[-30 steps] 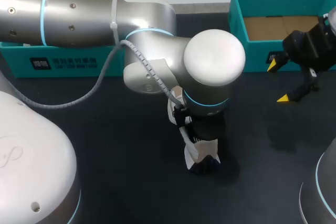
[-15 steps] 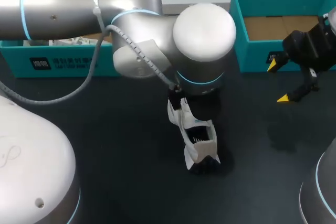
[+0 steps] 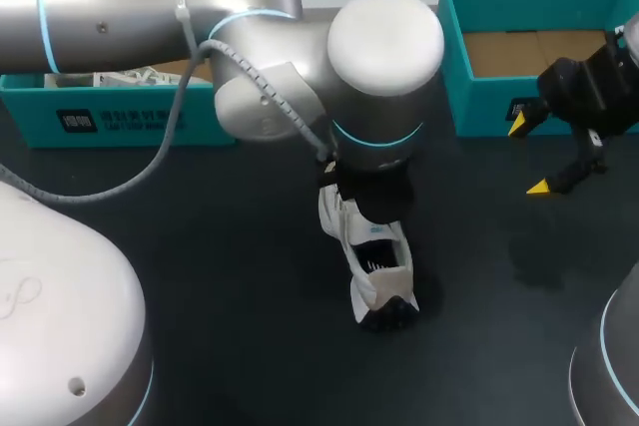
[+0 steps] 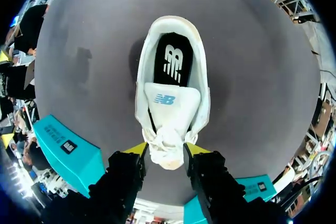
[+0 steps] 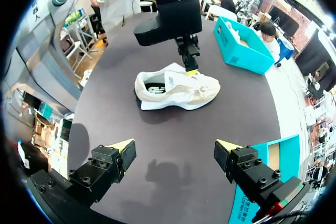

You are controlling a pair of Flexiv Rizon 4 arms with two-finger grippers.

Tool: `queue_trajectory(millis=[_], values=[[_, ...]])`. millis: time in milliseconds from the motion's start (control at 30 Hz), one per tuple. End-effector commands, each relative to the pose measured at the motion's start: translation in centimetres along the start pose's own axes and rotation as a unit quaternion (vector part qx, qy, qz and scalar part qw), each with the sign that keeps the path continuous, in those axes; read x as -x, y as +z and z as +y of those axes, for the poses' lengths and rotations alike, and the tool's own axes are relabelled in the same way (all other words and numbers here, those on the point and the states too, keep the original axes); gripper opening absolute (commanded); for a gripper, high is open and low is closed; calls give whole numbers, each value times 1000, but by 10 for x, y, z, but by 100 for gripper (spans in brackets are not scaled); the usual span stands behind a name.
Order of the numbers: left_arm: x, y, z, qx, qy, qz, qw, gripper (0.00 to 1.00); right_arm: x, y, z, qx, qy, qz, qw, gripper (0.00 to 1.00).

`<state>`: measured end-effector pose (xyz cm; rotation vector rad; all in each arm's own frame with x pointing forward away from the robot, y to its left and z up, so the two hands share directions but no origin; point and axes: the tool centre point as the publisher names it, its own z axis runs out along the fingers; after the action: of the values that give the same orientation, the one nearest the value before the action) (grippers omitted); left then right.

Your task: Take the shoe out of the shoebox, open the shoe tongue, remove and reinsert the insole, then place the shoe into the shoebox

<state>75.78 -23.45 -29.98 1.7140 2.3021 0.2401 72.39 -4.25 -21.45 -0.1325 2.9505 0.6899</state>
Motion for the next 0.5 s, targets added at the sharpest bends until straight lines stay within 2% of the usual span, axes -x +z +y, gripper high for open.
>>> queue_trajectory(millis=[33,300,500], values=[[1,14,-10,-5,5,1,1000,18,0,1,0,-2,0,0,1000,100],[2,26,-34,-30,22,7,999,17,0,1,0,-2,0,0,1000,100],[2,31,-43,-41,22,13,999,18,0,1,0,-2,0,0,1000,100]])
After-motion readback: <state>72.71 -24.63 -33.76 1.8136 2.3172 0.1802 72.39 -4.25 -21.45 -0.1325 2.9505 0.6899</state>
